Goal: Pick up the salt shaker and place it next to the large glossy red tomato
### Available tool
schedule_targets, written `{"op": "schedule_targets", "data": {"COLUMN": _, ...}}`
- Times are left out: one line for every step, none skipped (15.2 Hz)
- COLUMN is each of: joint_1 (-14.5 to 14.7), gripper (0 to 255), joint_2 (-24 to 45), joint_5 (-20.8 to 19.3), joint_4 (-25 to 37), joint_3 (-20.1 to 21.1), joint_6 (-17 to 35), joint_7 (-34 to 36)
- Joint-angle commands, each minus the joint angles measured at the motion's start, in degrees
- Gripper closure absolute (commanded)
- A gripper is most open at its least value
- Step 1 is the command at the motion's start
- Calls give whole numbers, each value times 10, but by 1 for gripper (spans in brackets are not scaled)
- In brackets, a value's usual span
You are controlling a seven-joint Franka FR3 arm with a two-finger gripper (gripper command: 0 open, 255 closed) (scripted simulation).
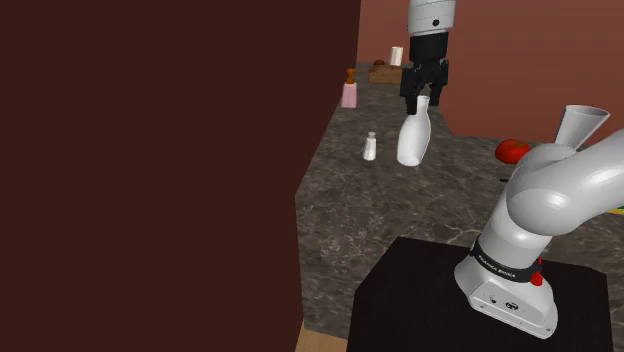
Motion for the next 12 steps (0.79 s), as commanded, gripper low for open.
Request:
{"op": "schedule_targets", "data": {"joint_1": 0, "gripper": 0, "joint_2": 0, "joint_5": 0, "joint_4": 0, "joint_3": 0, "joint_6": 0, "joint_7": 0}}
{"op": "schedule_targets", "data": {"joint_1": -2, "gripper": 0, "joint_2": 14, "joint_5": -5, "joint_4": -1, "joint_3": -7, "joint_6": 16, "joint_7": -6}}
{"op": "schedule_targets", "data": {"joint_1": -5, "gripper": 0, "joint_2": 28, "joint_5": -10, "joint_4": -2, "joint_3": -14, "joint_6": 33, "joint_7": -13}}
{"op": "schedule_targets", "data": {"joint_1": -7, "gripper": 0, "joint_2": 43, "joint_5": -14, "joint_4": -2, "joint_3": -21, "joint_6": 49, "joint_7": -19}}
{"op": "schedule_targets", "data": {"joint_1": -9, "gripper": 0, "joint_2": 58, "joint_5": -18, "joint_4": -1, "joint_3": -28, "joint_6": 65, "joint_7": -25}}
{"op": "schedule_targets", "data": {"joint_1": -11, "gripper": 0, "joint_2": 74, "joint_5": -22, "joint_4": 1, "joint_3": -35, "joint_6": 81, "joint_7": -31}}
{"op": "schedule_targets", "data": {"joint_1": -13, "gripper": 0, "joint_2": 90, "joint_5": -25, "joint_4": 4, "joint_3": -42, "joint_6": 96, "joint_7": -37}}
{"op": "schedule_targets", "data": {"joint_1": -15, "gripper": 0, "joint_2": 107, "joint_5": -28, "joint_4": 7, "joint_3": -49, "joint_6": 112, "joint_7": -43}}
{"op": "schedule_targets", "data": {"joint_1": -17, "gripper": 0, "joint_2": 124, "joint_5": -30, "joint_4": 11, "joint_3": -56, "joint_6": 127, "joint_7": -49}}
{"op": "schedule_targets", "data": {"joint_1": -19, "gripper": 0, "joint_2": 142, "joint_5": -32, "joint_4": 16, "joint_3": -62, "joint_6": 141, "joint_7": -56}}
{"op": "schedule_targets", "data": {"joint_1": -20, "gripper": 0, "joint_2": 160, "joint_5": -34, "joint_4": 21, "joint_3": -69, "joint_6": 155, "joint_7": -62}}
{"op": "schedule_targets", "data": {"joint_1": -21, "gripper": 0, "joint_2": 179, "joint_5": -34, "joint_4": 28, "joint_3": -76, "joint_6": 169, "joint_7": -68}}
